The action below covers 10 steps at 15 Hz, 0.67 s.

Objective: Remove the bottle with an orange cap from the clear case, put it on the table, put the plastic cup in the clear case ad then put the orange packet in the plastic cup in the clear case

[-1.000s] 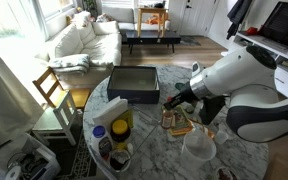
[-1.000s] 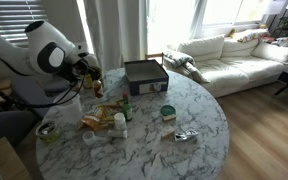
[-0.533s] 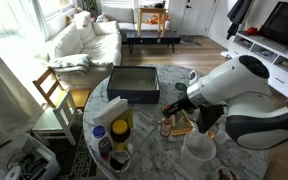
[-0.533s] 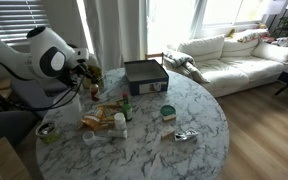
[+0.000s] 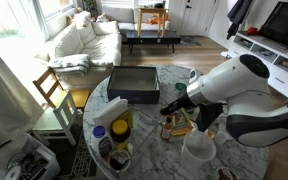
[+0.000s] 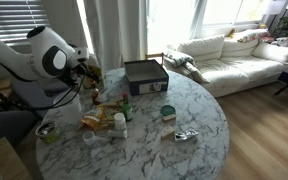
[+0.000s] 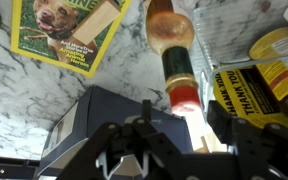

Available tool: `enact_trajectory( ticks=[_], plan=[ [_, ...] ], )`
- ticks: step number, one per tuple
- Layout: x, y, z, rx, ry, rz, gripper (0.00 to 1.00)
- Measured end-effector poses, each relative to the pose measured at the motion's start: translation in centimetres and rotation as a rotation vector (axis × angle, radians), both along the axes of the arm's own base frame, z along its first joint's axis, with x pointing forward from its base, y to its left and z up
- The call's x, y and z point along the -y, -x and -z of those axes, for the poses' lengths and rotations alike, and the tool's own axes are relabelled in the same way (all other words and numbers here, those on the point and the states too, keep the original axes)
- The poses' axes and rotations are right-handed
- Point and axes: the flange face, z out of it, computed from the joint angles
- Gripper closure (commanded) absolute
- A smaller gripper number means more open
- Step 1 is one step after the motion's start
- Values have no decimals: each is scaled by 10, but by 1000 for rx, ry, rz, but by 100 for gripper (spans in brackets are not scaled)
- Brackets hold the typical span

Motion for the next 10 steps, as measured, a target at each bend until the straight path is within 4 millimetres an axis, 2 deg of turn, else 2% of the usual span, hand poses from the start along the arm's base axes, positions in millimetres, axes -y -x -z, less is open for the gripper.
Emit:
enact_trajectory(
  ticks=[2,6,10],
  plan=[
    [-3,-1,-7,15,-3,-5,0],
    [-8,0,-27,31,-2,-2,0],
    [-13,9,-45,-34,10,32,0]
  ],
)
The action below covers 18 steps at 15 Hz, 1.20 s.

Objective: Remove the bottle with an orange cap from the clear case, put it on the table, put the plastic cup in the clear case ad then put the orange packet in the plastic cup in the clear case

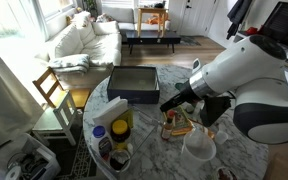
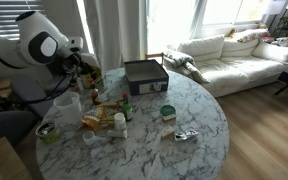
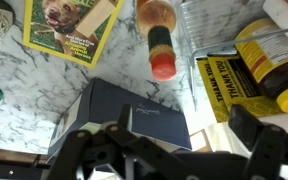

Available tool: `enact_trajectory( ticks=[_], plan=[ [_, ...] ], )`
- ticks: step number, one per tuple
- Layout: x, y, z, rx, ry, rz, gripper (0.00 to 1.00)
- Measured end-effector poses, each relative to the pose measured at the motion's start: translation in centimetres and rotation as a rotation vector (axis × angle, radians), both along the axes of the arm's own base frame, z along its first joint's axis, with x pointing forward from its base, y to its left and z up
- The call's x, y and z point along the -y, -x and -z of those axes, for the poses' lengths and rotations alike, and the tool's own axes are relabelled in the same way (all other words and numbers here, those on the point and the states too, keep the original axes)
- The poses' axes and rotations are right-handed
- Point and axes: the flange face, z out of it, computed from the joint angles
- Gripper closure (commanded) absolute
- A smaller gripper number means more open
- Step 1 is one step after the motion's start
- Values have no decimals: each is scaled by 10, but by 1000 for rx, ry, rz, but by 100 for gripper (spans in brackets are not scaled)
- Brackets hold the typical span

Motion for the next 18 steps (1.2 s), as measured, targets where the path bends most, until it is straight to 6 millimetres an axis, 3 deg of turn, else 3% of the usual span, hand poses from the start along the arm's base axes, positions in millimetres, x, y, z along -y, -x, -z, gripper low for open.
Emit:
enact_trajectory(
  ticks=[4,7,11,14,18],
  plan=[
    [5,10,-30,-70,0,5,0],
    [25,21,-54,-139,6,-25,0],
    [52,44,-71,-276,-15,-128,0],
    [61,60,-73,-367,-67,-218,0],
    [60,79,-43,-477,-76,-278,0]
  ],
)
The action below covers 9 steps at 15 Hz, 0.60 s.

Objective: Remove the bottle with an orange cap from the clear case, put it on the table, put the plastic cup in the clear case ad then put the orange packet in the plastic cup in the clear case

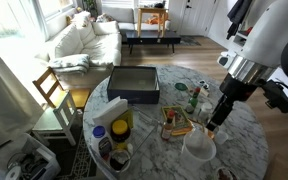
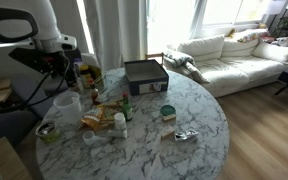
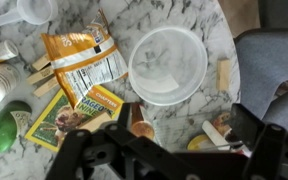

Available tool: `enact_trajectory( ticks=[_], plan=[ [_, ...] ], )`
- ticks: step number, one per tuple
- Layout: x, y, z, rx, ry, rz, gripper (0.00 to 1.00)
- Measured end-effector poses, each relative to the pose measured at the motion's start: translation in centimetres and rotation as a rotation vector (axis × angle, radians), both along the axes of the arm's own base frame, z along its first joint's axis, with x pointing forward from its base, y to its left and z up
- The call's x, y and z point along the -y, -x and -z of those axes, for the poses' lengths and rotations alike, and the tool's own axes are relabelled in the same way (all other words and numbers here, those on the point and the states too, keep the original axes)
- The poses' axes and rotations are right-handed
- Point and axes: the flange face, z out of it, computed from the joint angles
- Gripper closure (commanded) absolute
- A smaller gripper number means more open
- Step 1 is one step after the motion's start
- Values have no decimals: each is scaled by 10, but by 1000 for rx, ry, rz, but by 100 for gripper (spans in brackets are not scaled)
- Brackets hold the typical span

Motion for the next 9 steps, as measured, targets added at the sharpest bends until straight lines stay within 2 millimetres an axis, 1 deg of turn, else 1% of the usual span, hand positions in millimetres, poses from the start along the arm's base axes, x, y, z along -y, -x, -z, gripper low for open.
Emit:
enact_trajectory(
  ticks=[4,9],
  plan=[
    [-11,18,39,-49,64,-48,0],
    [-25,26,71,14,154,-53,0]
  ],
)
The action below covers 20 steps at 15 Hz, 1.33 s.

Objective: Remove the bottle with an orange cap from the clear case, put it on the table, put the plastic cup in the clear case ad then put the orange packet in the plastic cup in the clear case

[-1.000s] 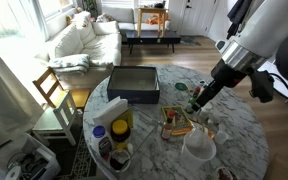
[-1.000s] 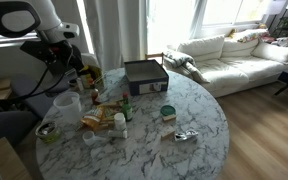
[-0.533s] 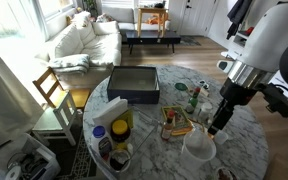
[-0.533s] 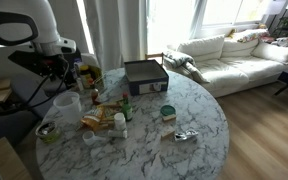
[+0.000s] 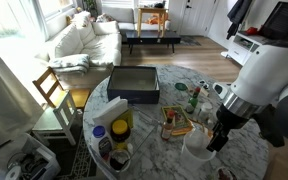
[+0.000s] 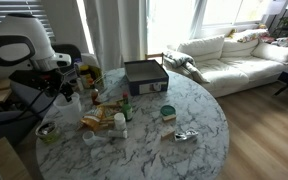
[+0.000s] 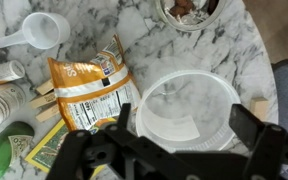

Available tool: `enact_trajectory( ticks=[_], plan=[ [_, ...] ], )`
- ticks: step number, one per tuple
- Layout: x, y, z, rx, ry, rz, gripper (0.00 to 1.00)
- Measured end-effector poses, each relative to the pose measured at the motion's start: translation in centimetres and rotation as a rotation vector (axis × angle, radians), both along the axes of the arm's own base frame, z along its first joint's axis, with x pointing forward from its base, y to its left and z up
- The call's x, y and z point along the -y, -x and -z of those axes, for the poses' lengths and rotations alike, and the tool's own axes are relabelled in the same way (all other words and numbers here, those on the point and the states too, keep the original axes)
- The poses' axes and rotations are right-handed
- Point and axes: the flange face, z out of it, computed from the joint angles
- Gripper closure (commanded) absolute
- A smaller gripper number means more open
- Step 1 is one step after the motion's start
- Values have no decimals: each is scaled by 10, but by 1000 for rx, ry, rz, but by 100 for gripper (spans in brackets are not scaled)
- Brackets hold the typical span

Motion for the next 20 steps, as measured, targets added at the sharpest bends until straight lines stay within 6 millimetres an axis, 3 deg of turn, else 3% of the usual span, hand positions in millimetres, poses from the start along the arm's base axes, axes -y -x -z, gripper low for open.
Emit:
enact_trajectory(
  ticks=[2,4,12,14,20],
  plan=[
    [-4,-3,6,32,32,12,1],
    [-3,-8,12,58,56,32,27],
    [6,-18,41,96,107,116,88],
    [7,-19,47,93,113,130,100],
    [5,-22,44,101,109,139,98]
  ],
)
